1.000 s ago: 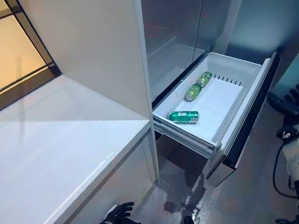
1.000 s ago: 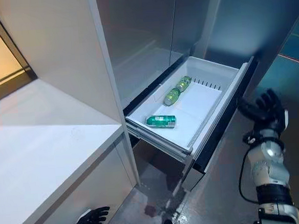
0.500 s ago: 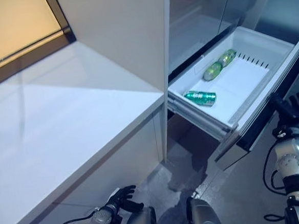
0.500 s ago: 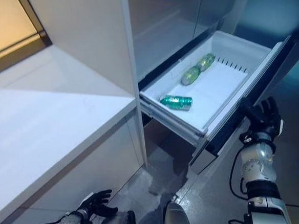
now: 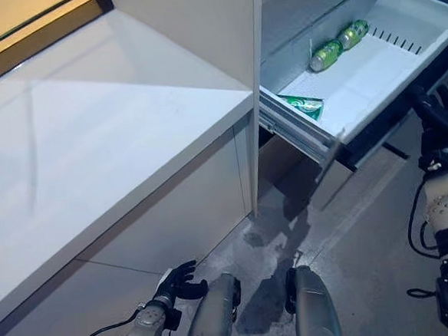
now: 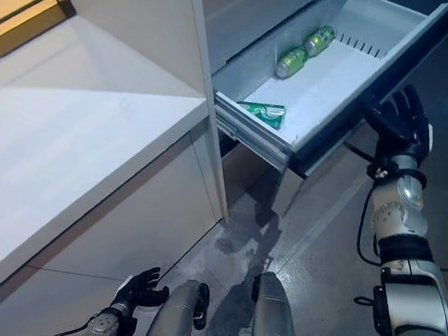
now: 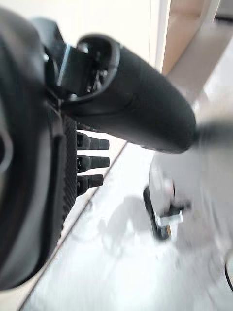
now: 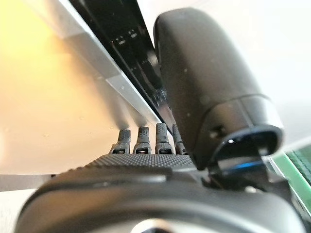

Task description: Put drinks into fridge and close the fridge

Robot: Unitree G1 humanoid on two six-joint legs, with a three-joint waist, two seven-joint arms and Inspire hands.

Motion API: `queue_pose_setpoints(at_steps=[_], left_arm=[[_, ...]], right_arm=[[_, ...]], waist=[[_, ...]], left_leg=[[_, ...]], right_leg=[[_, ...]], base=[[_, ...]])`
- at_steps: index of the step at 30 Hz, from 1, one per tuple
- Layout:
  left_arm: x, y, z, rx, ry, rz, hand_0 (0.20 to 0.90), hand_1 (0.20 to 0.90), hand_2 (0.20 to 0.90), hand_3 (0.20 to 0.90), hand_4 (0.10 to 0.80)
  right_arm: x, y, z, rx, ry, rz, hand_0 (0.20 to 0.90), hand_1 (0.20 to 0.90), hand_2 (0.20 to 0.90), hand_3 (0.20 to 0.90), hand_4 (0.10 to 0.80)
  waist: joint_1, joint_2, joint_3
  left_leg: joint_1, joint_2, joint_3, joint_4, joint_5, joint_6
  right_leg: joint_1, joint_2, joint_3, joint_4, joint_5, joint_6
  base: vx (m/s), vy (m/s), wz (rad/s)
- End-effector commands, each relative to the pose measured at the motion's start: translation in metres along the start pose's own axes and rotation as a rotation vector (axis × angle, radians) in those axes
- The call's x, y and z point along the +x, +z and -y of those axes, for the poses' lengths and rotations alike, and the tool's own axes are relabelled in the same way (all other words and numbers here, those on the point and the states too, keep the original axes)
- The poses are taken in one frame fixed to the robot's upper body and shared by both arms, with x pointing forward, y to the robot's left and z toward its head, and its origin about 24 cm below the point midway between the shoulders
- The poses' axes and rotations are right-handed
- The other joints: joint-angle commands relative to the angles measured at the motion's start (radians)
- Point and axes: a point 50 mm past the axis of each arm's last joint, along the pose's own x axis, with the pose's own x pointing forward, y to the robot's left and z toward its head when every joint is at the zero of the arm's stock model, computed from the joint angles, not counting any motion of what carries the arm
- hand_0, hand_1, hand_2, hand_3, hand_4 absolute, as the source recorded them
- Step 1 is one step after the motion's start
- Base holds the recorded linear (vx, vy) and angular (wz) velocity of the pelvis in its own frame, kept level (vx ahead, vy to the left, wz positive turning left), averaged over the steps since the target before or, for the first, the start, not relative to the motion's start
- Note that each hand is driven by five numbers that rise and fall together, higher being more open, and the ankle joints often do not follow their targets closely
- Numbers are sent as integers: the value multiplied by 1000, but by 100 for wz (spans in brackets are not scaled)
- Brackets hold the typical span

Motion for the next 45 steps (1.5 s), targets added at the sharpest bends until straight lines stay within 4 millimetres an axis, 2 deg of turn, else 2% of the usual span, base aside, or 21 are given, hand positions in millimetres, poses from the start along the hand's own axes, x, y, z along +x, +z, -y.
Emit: queue_pose_setpoints(at_steps=[1,3,4,8,14,21,25,29,31,33,35,38,40,43,45], left_arm=[[-17,-26,-10,56,2,-44,900,900,900,900,800],[-18,-28,-12,60,-3,-49,900,900,900,900,800],[-18,-28,-12,61,-4,-49,900,900,900,900,800],[-19,-28,-15,68,-6,-50,900,900,900,900,800],[-19,-27,-16,103,-26,-51,900,900,900,900,800],[-19,-32,-18,134,-29,-76,900,900,900,900,800],[-21,-38,-15,127,-32,-91,900,900,900,900,800],[-22,-44,-14,123,-33,-117,900,900,900,900,800],[-23,-47,-13,124,-38,-129,900,900,900,900,800],[-25,-52,-11,121,-38,-141,900,900,900,900,800],[-27,-57,-11,82,-32,-155,900,900,900,900,800],[-29,-63,-7,11,-35,-171,900,900,900,900,800],[-26,-58,-6,-40,-52,-158,900,900,900,900,800],[-23,-50,-7,-64,-79,-135,900,900,900,900,800],[-19,-43,-5,-86,-98,-115,900,900,900,900,800]], right_arm=[[15,40,-104,-38,457,114,900,900,900,900,800],[19,46,-116,-79,453,137,900,900,900,900,800],[20,48,-119,-91,452,144,900,900,900,900,800],[24,53,-129,-90,439,152,900,900,900,900,800],[29,54,-124,-59,413,136,900,900,900,900,800],[28,51,-114,-43,318,163,900,900,900,900,800],[17,51,-109,-130,257,269,900,900,900,900,800],[-4,40,-102,-207,271,309,900,900,900,900,800],[-15,31,-94,-171,270,283,900,900,900,900,800],[-36,16,-82,-136,263,277,900,900,900,900,800],[-64,-6,-67,-97,263,241,900,900,900,900,800],[-86,-31,-37,-105,247,137,900,900,900,900,800],[-97,-53,-17,-172,267,3,900,900,900,900,800],[-107,-72,0,-180,254,-110,900,900,900,900,800],[-117,-93,17,-213,223,-230,900,900,900,900,800]], waist=[[120,-26,-24],[141,-25,-30],[147,-24,-31],[169,-25,-37],[187,-30,-49],[182,-44,-65],[146,-59,-96],[97,-77,-144],[73,-83,-169],[38,-88,-201],[-7,-91,-239],[-52,-85,-288],[-73,-78,-313],[-89,-75,-328],[-99,-73,-338]], left_leg=[[28,-57,76,14,-97,120],[39,-57,67,0,-90,117],[37,-54,70,-25,-52,118],[63,-51,55,-71,-32,110],[105,-49,33,-134,-8,98],[143,-41,35,-175,-4,98],[194,-25,50,-245,10,94],[249,-11,65,-343,47,83],[275,-6,70,-389,63,78],[317,3,83,-459,85,68],[363,6,104,-541,110,60],[413,13,140,-625,137,48],[443,17,161,-674,153,42],[465,20,174,-704,163,38],[475,23,182,-719,168,36]], right_leg=[[70,32,-35,50,-98,-111],[82,31,-38,44,-98,-110],[83,26,-51,20,-65,-118],[119,27,-57,-17,-54,-110],[174,28,-64,-86,-27,-91],[221,37,-61,-164,3,-77],[263,54,-36,-265,41,-60],[300,68,-7,-385,93,-38],[316,76,8,-438,111,-28],[340,90,29,-507,131,-13],[370,108,56,-592,157,2],[403,128,72,-667,181,17],[420,138,72,-700,193,23],[435,145,69,-711,193,26],[445,148,66,-719,192,27]], base=[[25,33,21],[-1,29,21],[-42,25,3],[13,11,17],[34,-6,36],[8,-16,11],[-7,-7,-10],[-37,-13,-28],[-47,-23,-24],[-31,-33,-29],[-34,-37,-49],[-38,-21,-51],[-78,-44,-53],[-63,-35,-37],[-53,-22,-8]])
